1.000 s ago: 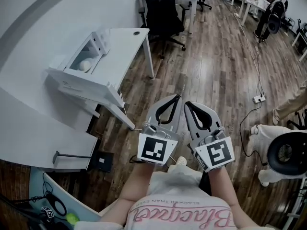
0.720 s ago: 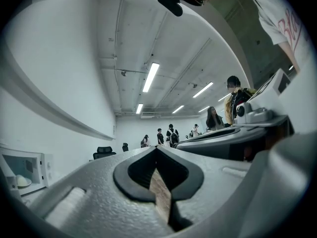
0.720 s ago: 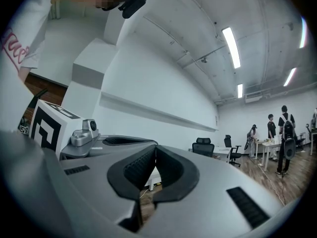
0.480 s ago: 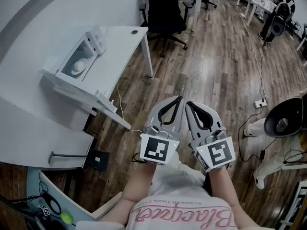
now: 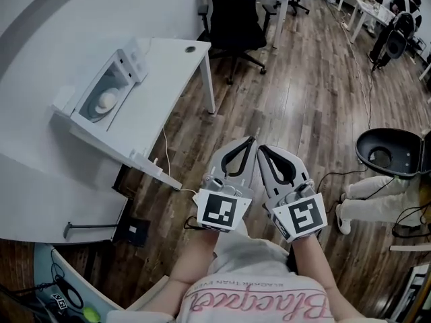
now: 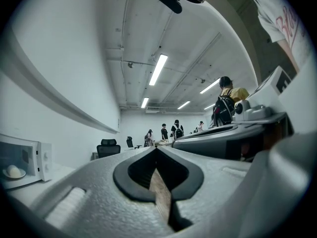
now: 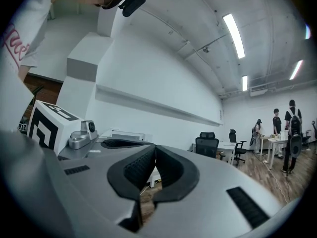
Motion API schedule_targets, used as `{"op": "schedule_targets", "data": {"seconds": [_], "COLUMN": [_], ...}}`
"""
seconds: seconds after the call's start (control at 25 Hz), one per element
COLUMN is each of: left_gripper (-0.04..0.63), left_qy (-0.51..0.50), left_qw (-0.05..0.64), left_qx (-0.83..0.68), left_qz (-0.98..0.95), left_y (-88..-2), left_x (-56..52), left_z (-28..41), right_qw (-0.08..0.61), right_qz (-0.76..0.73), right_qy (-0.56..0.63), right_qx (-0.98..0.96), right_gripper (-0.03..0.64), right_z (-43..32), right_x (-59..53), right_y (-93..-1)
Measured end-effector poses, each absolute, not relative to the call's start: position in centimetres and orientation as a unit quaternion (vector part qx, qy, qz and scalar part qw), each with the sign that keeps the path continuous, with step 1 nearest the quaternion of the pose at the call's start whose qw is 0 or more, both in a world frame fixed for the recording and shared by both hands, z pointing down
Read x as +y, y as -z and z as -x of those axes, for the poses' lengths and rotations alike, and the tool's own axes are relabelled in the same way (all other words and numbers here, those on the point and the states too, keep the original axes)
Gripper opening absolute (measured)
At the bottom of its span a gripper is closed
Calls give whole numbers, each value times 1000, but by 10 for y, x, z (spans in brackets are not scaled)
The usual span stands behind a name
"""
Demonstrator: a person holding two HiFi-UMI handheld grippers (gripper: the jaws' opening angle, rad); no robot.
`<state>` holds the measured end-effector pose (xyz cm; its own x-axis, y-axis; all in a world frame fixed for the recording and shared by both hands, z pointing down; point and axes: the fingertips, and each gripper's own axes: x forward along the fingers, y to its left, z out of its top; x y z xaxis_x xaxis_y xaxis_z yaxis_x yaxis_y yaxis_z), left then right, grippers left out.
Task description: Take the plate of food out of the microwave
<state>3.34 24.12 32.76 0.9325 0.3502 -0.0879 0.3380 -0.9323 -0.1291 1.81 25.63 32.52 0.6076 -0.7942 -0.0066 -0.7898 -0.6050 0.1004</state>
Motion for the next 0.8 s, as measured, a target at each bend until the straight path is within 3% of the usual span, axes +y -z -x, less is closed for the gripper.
{"op": "schedule_targets", "data": {"seconds": [0.8], "left_gripper": [5], "left_qy": [-63], "left_qw": [71], "left_qx": [-105], "left_qz": [990], "left_y": [-311], "left_x": [121], "left_z": [-168], "right_qw": [34], "right_qz": [-874], "right_qy": [43], "right_qx": [-482], "right_gripper": [12], "right_z": [-162], "right_x": [147], "right_y": [-312]}}
